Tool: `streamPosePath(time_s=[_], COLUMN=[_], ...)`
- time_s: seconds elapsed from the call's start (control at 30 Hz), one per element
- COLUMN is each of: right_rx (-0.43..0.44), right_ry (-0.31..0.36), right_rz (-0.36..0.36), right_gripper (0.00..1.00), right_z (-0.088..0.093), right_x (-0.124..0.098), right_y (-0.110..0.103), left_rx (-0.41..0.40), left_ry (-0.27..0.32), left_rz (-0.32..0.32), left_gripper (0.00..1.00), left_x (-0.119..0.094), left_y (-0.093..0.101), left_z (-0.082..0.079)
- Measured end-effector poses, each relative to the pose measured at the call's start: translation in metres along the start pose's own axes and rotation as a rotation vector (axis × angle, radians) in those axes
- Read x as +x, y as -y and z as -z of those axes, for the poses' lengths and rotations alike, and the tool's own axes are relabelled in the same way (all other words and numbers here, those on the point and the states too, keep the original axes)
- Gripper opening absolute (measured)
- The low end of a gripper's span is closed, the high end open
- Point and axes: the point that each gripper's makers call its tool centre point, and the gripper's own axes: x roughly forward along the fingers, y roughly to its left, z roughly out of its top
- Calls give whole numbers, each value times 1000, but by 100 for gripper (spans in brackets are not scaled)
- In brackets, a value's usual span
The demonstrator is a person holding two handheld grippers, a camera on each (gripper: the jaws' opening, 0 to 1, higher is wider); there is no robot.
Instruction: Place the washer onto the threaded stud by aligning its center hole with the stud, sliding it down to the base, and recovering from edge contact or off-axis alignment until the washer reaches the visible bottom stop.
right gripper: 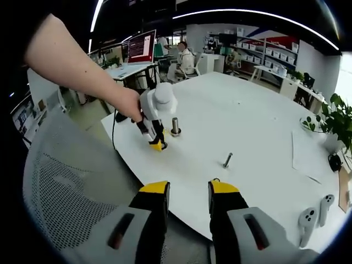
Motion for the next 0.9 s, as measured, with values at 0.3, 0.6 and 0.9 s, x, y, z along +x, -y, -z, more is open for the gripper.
streamPosePath(time_s=[0.3, 0.6, 0.9], right_rx=[0, 0, 3], right_ry=[-3, -5, -4], right_rz=[-2, -3, 5], right_gripper=[30, 30, 30], right_z=[1, 1, 1], right_x=[0, 0, 0], right_y=[0, -1, 1], left_rx=[-55, -64, -58], left_ry=[-56, -20, -9], left_rz=[-24, -9, -8], left_gripper=[22, 29, 28], left_x=[1, 2, 2], left_y=[-2, 1, 1], left_z=[6, 6, 5])
